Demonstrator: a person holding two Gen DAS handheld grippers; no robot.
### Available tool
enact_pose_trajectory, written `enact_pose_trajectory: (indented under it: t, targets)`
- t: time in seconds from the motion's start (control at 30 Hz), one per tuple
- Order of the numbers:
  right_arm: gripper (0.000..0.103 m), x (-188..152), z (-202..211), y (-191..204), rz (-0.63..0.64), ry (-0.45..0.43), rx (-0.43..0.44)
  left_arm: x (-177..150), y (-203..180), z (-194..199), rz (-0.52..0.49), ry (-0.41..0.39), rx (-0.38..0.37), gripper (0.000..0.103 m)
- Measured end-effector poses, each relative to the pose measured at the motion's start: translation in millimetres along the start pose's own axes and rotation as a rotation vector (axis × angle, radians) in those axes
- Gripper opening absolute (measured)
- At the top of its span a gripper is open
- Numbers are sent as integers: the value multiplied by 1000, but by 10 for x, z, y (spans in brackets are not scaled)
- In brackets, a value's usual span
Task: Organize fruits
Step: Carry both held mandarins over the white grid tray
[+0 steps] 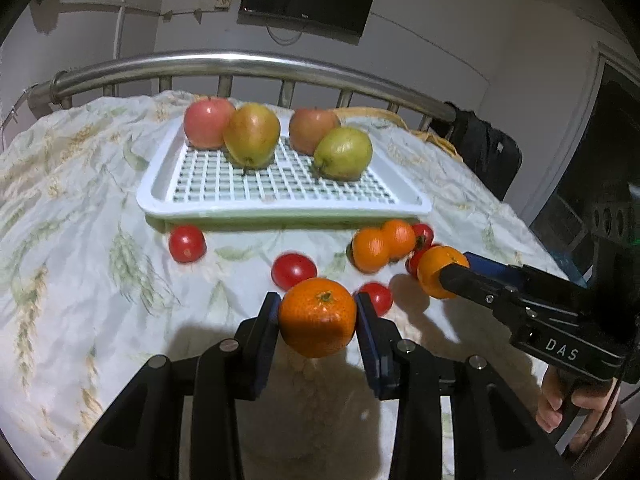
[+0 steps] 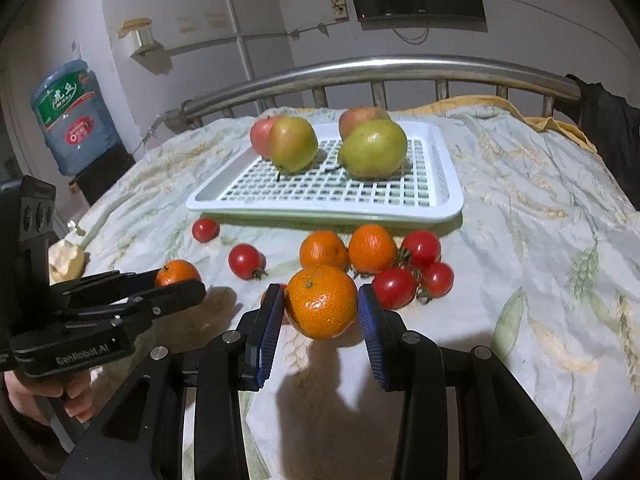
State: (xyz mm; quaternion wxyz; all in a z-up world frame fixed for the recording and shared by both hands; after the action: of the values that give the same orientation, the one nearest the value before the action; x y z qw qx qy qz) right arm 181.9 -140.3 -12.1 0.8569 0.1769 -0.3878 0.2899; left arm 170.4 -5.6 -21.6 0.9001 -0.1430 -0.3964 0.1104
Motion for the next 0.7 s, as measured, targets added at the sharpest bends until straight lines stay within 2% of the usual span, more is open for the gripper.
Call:
enact_pose_trajectory:
  t: [0.2,0.33,0.7]
  targets:
    - [37,187,66,-73,-22,-23,19,346,106,76,38,-47,9,39]
    - [37,374,33,-94,-30,-35,37,588,198,-19,60,-59,34,39]
    - [37,1001,-502,-14,-40,3,95,1114,524,-449,124,-25,101,39]
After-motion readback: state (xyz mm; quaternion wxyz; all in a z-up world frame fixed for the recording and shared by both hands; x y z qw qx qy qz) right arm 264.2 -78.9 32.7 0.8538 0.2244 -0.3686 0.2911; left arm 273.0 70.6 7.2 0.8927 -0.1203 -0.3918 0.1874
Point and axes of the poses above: each gripper's, at about its wrist camera, not at the fingertips, and z roughly against the way its jaws point, y to its left, x to its top, the point moved 4 cm from there along -z, roughly the way its jaws point, and after that the axes turned 8 degrees about z, right-handed, at the moved point
